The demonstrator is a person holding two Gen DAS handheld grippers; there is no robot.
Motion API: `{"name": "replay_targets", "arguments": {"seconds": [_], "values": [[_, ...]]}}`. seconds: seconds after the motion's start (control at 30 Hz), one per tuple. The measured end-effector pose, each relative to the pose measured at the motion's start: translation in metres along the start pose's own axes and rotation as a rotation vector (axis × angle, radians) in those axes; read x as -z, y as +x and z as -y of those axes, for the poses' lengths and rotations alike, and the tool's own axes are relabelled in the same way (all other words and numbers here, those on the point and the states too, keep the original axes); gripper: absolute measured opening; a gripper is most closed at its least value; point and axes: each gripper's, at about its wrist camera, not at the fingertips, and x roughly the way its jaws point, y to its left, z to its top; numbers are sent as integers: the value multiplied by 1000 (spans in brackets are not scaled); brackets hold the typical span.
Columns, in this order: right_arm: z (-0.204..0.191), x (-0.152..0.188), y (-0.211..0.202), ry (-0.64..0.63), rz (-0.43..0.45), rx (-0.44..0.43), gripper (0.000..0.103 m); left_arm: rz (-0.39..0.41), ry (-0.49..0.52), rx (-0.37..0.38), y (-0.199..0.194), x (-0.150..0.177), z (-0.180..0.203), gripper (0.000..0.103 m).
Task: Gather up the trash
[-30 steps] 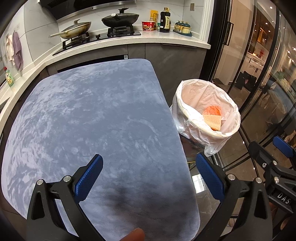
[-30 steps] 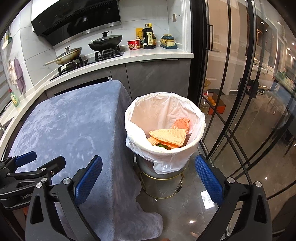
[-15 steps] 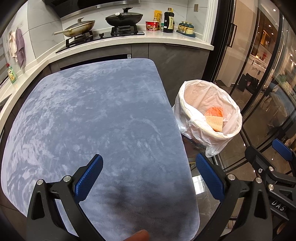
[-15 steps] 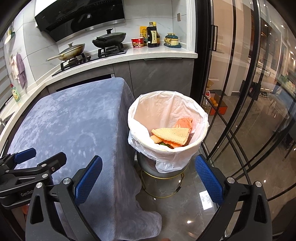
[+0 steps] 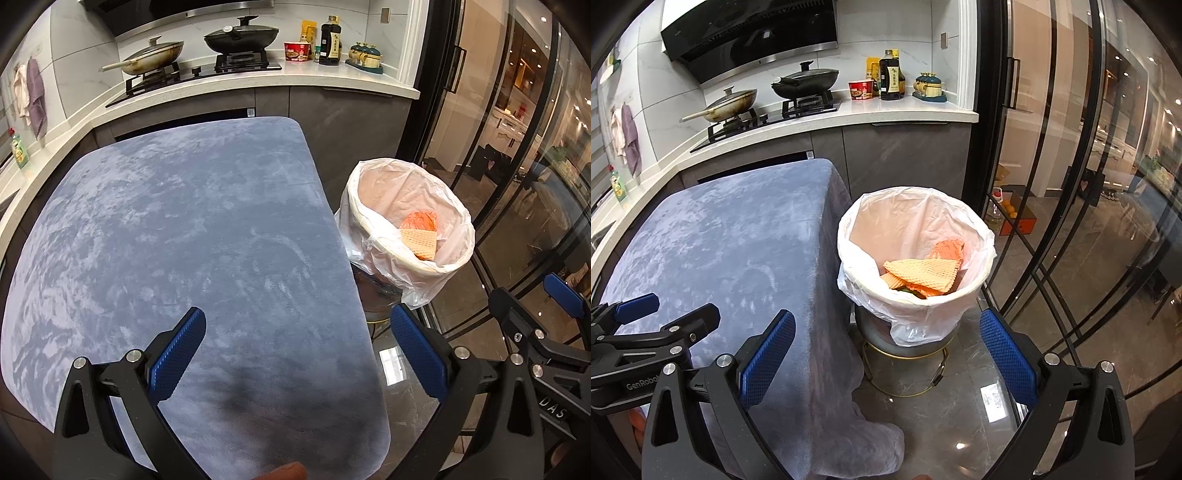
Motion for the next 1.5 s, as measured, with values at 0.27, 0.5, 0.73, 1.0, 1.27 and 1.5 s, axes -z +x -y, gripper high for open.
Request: {"name": "replay_targets", "arguments": {"seconds": [0.27, 0.5, 0.73, 1.0, 1.27, 1.5], "values": [[6, 1, -6, 6, 9, 11, 97, 4, 18, 8, -3, -1, 7, 96], [10, 1, -10, 9, 10, 15, 97, -2, 21, 9, -9, -2, 11, 96], [13, 0, -16, 15, 19, 19, 97, -2, 11, 6, -14, -6, 13, 96], [13, -1, -15, 13, 21, 20, 97, 1, 23, 0, -15, -7, 14, 96], [15, -1, -16, 20, 23, 24, 97, -4, 56, -5, -15, -6, 20, 96], [22, 2, -17, 33, 21, 33, 97, -12, 85, -11, -11, -5, 28, 96]]}}
